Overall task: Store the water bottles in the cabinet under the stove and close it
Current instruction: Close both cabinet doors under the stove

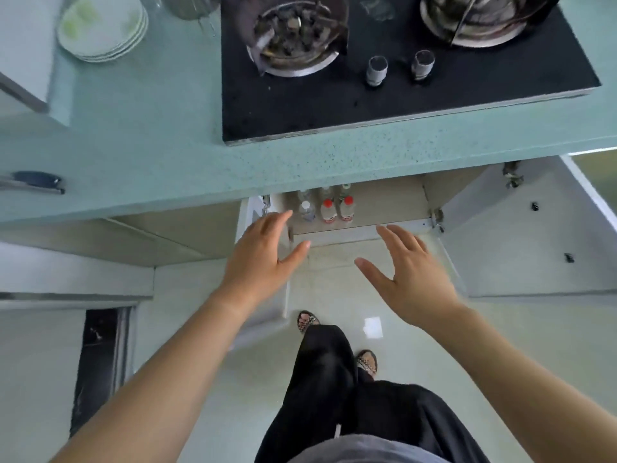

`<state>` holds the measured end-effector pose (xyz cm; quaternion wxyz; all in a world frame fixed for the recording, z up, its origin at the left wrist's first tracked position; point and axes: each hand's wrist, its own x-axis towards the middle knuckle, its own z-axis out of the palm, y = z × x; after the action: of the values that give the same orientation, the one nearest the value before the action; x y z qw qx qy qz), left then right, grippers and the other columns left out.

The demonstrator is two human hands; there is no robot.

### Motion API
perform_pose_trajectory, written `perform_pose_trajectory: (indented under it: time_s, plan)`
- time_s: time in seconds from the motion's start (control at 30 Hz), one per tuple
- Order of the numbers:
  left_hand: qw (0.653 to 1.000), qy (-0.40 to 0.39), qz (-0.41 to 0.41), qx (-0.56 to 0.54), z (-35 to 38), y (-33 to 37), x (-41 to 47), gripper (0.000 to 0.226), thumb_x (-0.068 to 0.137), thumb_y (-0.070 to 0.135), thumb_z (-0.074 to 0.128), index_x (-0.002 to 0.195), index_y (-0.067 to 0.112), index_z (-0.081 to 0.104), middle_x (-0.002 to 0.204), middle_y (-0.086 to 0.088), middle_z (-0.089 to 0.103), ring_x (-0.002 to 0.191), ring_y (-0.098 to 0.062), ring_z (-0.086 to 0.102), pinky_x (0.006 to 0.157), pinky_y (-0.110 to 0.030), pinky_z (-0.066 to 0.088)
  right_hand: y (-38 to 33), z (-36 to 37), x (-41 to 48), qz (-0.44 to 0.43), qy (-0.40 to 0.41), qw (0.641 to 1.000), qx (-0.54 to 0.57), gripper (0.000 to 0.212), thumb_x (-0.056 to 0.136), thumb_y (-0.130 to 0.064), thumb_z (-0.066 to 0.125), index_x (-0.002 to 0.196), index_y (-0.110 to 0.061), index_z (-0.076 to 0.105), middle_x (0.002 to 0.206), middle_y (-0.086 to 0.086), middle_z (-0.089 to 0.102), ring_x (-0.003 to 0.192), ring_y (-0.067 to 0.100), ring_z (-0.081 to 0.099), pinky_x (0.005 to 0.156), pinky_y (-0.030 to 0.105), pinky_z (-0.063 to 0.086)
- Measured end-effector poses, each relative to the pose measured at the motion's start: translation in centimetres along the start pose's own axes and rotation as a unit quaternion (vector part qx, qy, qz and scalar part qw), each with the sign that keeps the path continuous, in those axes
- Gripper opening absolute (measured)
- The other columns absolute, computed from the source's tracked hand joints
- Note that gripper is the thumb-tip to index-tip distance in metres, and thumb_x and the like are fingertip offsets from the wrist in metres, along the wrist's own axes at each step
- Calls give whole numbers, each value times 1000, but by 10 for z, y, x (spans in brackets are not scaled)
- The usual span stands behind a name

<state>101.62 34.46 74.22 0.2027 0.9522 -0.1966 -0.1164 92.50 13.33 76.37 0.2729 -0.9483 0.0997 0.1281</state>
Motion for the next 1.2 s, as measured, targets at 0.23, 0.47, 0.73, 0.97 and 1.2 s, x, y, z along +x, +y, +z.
perform_pose_trajectory:
  time_s: [0.23,0.47,0.73,0.97,1.2]
  plan:
    - [997,-5,-57,43,-37,-53,-42,84,75,71,22,139,19,35,138,-4,45,127,-24,40,98,-39,39,-54,34,23,-43,-17,999,11,67,88,-60,37,142,-21,26,148,0,31,136,22,27,103,41,36]
    - [996,-32,-4,84,-69,-137,-7,66,89,60,35,141,19,33,144,-5,39,133,-23,34,103,-42,37,-111,79,37,-2,-12,1000,6,68,89,-59,37,144,-21,23,150,-2,27,139,20,22,107,40,32]
    - [974,-83,183,106,-68,-217,84,65,86,57,36,136,17,42,145,-5,38,136,-23,30,106,-41,34,-174,161,64,157,52,985,42,68,90,-57,40,144,-20,24,149,-3,29,135,19,29,100,39,39]
    - [911,-132,371,126,-27,-221,163,59,88,53,33,137,22,41,148,-8,35,139,-27,27,113,-44,25,-192,217,90,245,112,953,136,60,90,-46,50,142,-21,32,145,-4,34,128,19,40,95,34,42]
    - [891,-71,447,31,-6,-229,195,37,93,31,47,127,20,56,134,-10,51,123,-29,47,104,-45,37,-196,258,107,314,183,895,261,40,88,-30,59,126,-19,53,125,-5,53,102,18,58,78,39,54]
